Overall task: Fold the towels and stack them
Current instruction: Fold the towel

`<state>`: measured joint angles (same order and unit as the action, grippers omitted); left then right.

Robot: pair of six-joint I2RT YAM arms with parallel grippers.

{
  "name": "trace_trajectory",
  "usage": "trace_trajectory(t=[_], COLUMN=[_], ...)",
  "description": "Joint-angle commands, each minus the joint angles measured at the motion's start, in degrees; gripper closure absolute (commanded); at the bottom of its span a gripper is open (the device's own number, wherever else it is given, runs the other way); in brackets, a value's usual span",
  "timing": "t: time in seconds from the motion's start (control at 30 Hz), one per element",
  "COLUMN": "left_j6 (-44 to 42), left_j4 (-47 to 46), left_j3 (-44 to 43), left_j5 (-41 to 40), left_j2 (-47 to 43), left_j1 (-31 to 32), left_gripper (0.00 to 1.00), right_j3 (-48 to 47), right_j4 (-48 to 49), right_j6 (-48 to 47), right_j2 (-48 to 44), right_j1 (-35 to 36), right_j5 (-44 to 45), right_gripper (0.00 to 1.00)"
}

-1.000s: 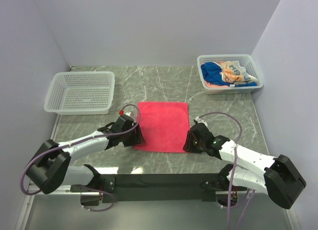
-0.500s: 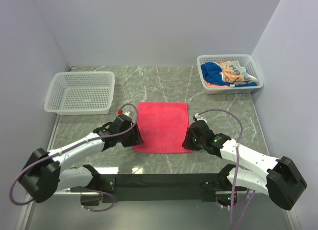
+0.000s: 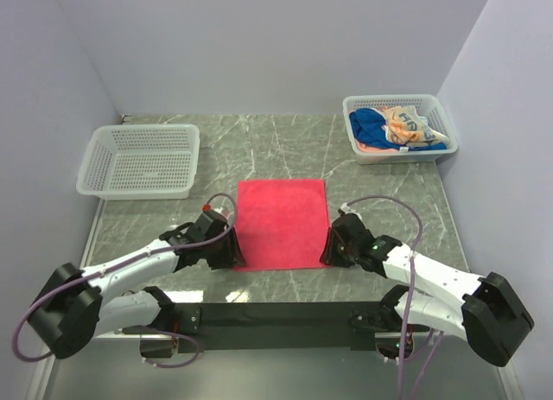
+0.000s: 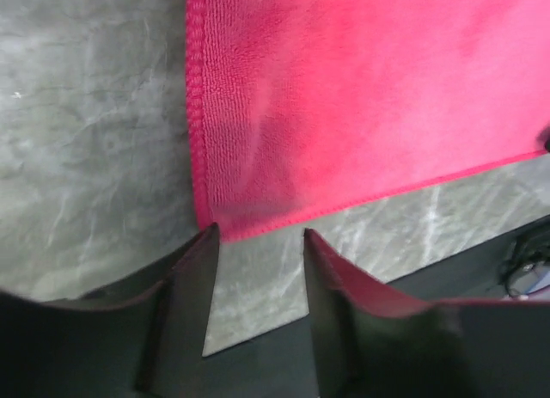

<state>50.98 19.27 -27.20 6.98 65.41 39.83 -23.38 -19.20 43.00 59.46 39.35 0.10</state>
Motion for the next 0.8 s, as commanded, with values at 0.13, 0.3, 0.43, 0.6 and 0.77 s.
trace_trajectory(t=[0.13,0.3,0.43,0.6,0.77], left_j6=[-1.4,-6.4,-9.8,-12.3,-12.3], left_j4=[1.6,-6.8,-9.1,-8.2,-8.1], left_j3=[-12.0,-21.5,-33.8,-44.4,-48.6], left_j5=[-8.9,-7.6,-8.4,-7.4,-7.4], left_j2=[-3.0,8.7,24.2,38.2,44.7], left_j1=[-1.1,-8.4,-13.5,-16.2,-17.8], left_gripper=[0.41,0.42,0.48,0.57,0.62], right_j3=[-11.3,-21.0,-27.6,-35.6,-40.5], right_j4=[3.5,13.4,19.1,23.0,23.8], right_j6=[-8.7,-12.1,-12.0,-10.7,-9.1], right_j2=[-0.3,9.3,21.3,34.7,45.3], right_j1=[-7.0,-14.4,-18.1,-20.5,-21.6], right_j5=[2.2,0.2,-2.7,-4.7,-5.7], right_gripper=[0.59,0.58,0.62,0.64,0.66])
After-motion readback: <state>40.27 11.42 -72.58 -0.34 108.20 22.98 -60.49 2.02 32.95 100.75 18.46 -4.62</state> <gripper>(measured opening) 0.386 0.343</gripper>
